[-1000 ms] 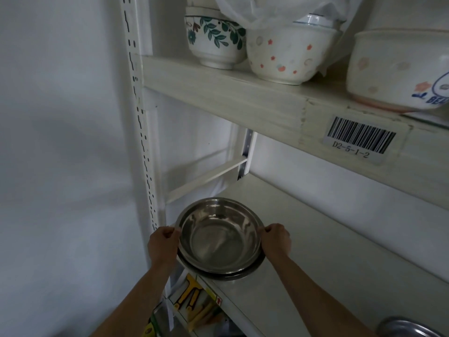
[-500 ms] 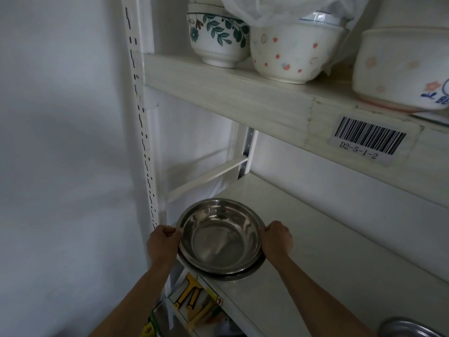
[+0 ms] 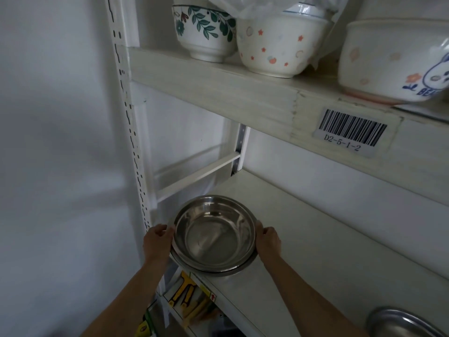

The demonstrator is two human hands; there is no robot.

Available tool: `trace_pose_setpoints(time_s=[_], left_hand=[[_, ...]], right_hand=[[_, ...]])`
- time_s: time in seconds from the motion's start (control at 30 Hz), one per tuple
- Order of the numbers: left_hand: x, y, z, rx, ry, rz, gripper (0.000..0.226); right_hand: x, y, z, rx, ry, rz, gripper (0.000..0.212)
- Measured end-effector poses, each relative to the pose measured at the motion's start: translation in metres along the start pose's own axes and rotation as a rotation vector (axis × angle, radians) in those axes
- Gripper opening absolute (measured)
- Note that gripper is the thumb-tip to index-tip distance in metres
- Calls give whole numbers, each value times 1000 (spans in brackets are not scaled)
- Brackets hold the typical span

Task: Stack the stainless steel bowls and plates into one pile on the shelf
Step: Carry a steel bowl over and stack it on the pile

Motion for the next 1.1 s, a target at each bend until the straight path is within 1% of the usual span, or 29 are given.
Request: trace_pose_setpoints(time_s=[0.07, 0.1, 0.2, 0.33, 0.43, 0.57, 0.73, 0.93, 1.1], left_hand=[[5, -1, 2, -1, 28, 12, 27], [7, 0, 2, -10, 37, 2, 28], [12, 2, -2, -33, 50, -46, 13], [18, 8, -6, 20, 34, -98, 24], [22, 12, -5, 44, 32, -93, 22], [31, 22, -4, 71, 20, -55, 15], [49, 29, 1, 65, 27, 34, 19], [76, 42, 1, 126, -3, 156, 21], [98, 57, 6, 146, -10, 230, 20]], right_hand=[[2, 2, -1, 54, -65, 33, 63], [3, 3, -2, 61, -78, 41, 64], [6, 6, -7, 42, -90, 36, 63], [4, 9, -12, -21, -64, -11, 49], [-3, 14, -18, -39, -55, -52, 48], [-13, 24, -32, -21, -119, -110, 48], [-32, 41, -52, 33, -228, -188, 49], [-60, 62, -76, 76, -391, -295, 46], [-81, 78, -95, 91, -425, -405, 45]])
Point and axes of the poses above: each hand's wrist, its own y-axis away from the middle knuckle, its own x-axis out of the palm, z = x × y, the point moved 1 cm from there along -y, towards the middle knuckle, and after that the axes turned 1 degree about -x, right-handed, at the moved point
